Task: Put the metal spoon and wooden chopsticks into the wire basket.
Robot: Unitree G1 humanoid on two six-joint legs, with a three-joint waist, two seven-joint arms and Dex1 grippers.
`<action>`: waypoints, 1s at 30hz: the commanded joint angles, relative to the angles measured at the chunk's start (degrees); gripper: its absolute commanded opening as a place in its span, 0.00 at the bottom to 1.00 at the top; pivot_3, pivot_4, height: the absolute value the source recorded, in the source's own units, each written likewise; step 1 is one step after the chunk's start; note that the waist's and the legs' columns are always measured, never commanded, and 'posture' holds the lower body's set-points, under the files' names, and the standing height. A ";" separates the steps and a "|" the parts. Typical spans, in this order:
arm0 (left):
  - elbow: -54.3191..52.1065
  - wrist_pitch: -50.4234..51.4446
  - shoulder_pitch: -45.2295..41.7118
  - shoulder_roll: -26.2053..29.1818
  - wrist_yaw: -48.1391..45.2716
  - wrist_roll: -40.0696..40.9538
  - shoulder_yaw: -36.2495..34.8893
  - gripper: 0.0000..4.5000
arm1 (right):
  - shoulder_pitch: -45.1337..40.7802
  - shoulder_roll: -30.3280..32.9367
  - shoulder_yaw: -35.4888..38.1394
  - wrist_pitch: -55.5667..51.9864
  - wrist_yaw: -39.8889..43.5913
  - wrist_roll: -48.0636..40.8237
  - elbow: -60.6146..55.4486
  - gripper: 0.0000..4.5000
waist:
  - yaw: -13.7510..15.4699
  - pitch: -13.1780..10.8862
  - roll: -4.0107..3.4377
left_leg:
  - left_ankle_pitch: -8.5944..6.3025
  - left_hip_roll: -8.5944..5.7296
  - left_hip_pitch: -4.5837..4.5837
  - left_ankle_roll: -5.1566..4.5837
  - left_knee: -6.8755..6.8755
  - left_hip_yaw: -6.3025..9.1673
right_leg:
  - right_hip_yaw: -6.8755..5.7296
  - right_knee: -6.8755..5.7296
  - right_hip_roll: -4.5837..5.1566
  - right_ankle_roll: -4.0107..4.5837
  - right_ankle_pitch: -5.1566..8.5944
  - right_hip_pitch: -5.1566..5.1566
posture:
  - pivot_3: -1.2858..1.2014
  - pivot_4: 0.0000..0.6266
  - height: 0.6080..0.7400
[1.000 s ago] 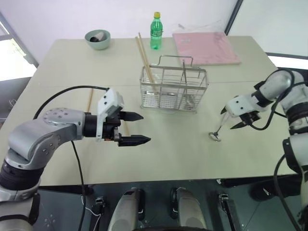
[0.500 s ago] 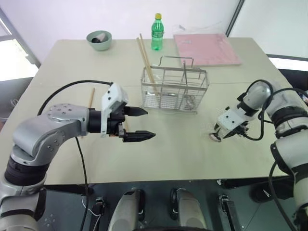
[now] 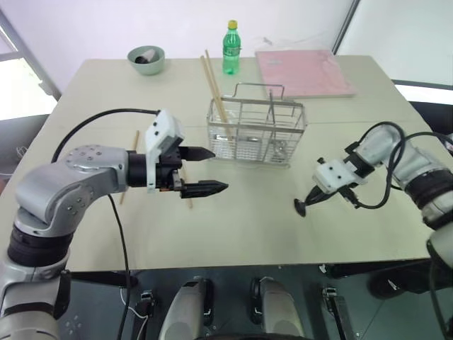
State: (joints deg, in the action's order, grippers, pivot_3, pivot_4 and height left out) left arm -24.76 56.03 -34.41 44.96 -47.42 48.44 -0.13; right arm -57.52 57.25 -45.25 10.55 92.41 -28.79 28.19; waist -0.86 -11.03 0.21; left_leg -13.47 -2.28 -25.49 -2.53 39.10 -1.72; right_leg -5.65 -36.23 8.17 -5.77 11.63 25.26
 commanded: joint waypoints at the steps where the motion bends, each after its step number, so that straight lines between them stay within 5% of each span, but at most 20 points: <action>1: 0.16 -1.15 -0.98 1.50 -0.51 -0.20 -3.19 1.00 | -3.76 -2.91 14.53 -28.81 -6.06 -19.63 -11.72 0.01 | -0.12 -0.01 -0.02 | -0.04 0.05 0.01 0.06 0.00 0.00 | 0.00 -0.02 -0.02 0.01 0.00 0.02 | 0.52 0.24 0.59; 5: 2.13 -1.96 -1.96 2.73 -1.62 -1.23 -3.72 1.00 | -11.26 -10.73 30.26 -49.63 -21.72 -30.06 -7.07 0.01 | 0.47 -0.05 -0.08 | -0.09 0.09 -0.03 0.15 0.01 -0.02 | -0.03 -0.02 -0.07 0.06 -0.03 0.08 | 0.52 0.24 0.59; 9: 4.23 -3.16 -3.73 3.24 -2.66 -2.50 -3.27 1.00 | -17.44 -15.68 39.52 -51.77 -30.37 -26.10 3.23 0.01 | 2.02 0.00 0.02 | -0.11 0.05 -0.11 0.16 0.03 -0.02 | -0.12 0.12 -0.12 0.07 -0.04 0.12 | 0.52 0.24 0.59; 17: 6.63 -4.70 -6.32 2.04 -3.12 -4.15 -2.47 1.00 | -16.09 -17.60 41.23 -43.44 -28.01 -10.20 12.16 0.01 | 2.21 -0.03 0.03 | -0.09 -0.07 -0.25 -0.20 0.10 -0.27 | -0.09 0.09 -0.12 0.00 -0.08 0.14 | 0.52 0.24 0.59; 30: 7.96 -5.72 -6.68 1.83 -2.95 -5.93 -3.12 1.00 | -23.13 -17.79 53.27 -43.66 -31.26 -5.38 22.96 0.01 | 0.31 -0.14 -0.09 | -0.06 0.05 -0.23 -0.18 0.06 -0.27 | -0.06 0.00 -0.26 -0.01 -0.08 0.17 | 0.52 0.24 0.59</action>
State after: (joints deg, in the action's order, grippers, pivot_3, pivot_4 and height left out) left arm -16.30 51.63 -39.57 46.66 -50.21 42.95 -1.54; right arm -78.38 38.89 5.67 -32.82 61.08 -34.14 51.66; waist -0.55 -11.17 0.12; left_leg -13.53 -2.23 -25.72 -2.71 39.16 -1.99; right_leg -5.72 -36.22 7.91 -5.78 11.55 25.43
